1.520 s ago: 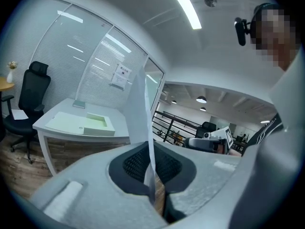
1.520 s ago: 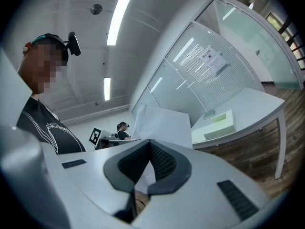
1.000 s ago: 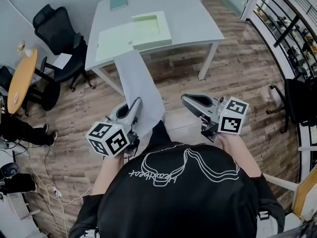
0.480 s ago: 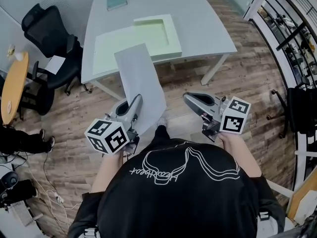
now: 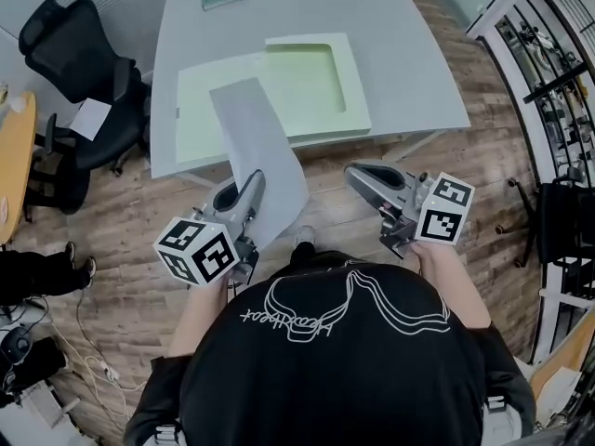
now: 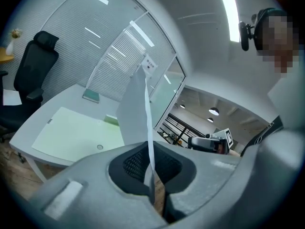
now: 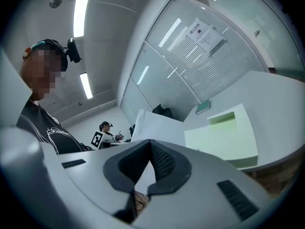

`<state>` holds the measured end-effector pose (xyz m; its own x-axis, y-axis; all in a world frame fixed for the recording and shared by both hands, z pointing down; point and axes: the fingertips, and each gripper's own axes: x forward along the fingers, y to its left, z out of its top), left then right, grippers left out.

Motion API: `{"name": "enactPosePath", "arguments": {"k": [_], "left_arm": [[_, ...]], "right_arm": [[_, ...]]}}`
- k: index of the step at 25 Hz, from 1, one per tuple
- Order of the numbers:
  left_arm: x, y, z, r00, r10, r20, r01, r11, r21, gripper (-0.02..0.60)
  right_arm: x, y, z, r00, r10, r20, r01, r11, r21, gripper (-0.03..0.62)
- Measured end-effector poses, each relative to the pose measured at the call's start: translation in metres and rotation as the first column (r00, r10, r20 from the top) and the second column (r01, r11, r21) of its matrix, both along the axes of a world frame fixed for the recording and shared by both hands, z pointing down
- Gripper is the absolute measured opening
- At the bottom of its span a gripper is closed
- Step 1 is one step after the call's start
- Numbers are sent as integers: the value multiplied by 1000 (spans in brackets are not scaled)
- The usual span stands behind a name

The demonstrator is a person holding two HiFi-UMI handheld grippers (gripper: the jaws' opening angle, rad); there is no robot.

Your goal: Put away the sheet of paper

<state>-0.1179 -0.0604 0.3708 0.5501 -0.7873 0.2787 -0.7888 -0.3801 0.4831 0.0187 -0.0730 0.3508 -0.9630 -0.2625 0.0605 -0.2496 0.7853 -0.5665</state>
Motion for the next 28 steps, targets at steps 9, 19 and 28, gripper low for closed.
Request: {"name": "enactPosePath", "arguments": {"k": [9, 19, 28], "left_arm": [[-54, -50, -4, 1000, -18, 16, 18, 1000, 20, 12], [-86, -71, -27, 998, -65, 20, 64, 995, 71, 12], [-108, -105, -22, 992, -127, 22, 126, 991, 38, 12]], "right_arm": [[-44, -56, -3, 1000, -2, 1, 2, 1000, 7, 9], [-53, -66, -13, 999, -6, 32, 6, 1000, 27, 9], [-64, -104, -2, 999, -29, 18, 29, 1000, -4, 9]]}}
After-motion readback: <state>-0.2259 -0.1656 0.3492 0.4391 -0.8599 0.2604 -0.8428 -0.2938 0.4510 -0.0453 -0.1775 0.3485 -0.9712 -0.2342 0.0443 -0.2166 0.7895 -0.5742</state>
